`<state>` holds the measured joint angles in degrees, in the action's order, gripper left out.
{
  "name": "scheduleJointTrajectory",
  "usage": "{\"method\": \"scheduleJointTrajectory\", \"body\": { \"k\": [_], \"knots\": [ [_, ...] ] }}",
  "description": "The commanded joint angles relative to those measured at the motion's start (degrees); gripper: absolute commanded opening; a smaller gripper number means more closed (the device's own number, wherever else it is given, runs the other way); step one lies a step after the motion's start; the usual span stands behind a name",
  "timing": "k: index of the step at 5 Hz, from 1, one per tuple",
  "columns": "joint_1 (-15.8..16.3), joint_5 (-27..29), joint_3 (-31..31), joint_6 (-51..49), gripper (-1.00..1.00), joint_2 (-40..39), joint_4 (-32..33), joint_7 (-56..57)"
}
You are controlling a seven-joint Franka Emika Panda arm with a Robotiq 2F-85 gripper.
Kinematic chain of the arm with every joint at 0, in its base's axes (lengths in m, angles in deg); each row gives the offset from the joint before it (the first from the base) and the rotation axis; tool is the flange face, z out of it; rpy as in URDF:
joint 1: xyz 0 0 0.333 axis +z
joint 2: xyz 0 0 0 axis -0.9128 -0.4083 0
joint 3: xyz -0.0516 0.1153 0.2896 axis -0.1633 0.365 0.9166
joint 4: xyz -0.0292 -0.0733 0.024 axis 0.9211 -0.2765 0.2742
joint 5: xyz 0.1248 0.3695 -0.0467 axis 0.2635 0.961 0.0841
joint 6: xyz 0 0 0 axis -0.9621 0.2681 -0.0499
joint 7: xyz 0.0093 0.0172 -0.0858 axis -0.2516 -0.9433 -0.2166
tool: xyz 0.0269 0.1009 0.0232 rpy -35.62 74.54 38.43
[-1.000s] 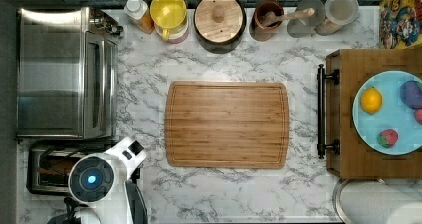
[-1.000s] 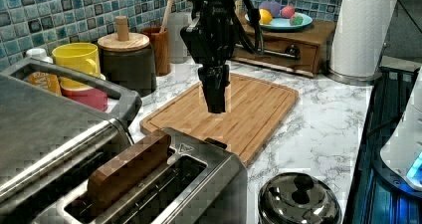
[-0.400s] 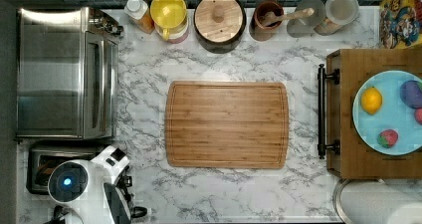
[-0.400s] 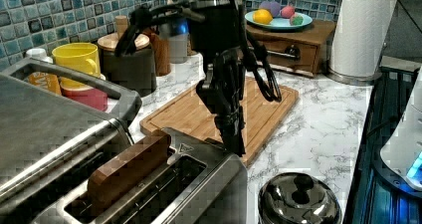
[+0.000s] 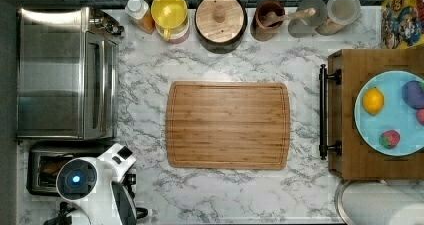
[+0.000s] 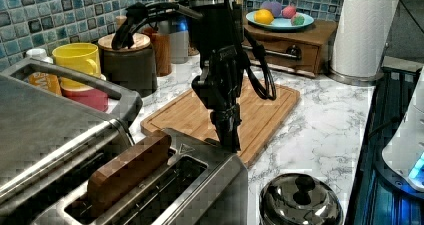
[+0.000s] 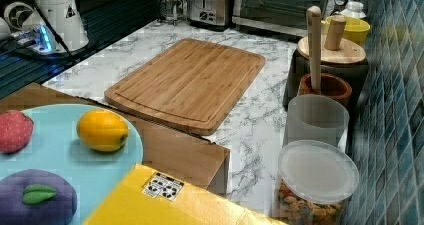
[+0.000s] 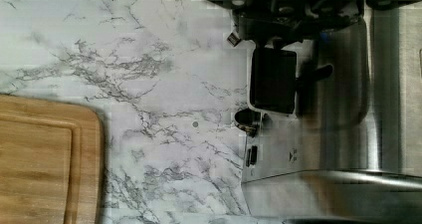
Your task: Turn on the toaster.
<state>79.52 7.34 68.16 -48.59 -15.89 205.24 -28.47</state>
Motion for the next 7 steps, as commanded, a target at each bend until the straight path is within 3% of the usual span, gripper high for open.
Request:
{"method": "scheduleJointTrajectory", "body": {
  "k": [1,3,7],
  "knots": [
    [-1.0,4.2,-3.3,1.6,-1.0,2.1,-2.2,0.0],
    [0.1,4.5,-3.4,4.5,-1.0,2.0,-1.7,-0.5],
    [0.2,-0.3,-2.6,2.6,-1.0,-7.1,-1.9,-3.5]
  ]
}}
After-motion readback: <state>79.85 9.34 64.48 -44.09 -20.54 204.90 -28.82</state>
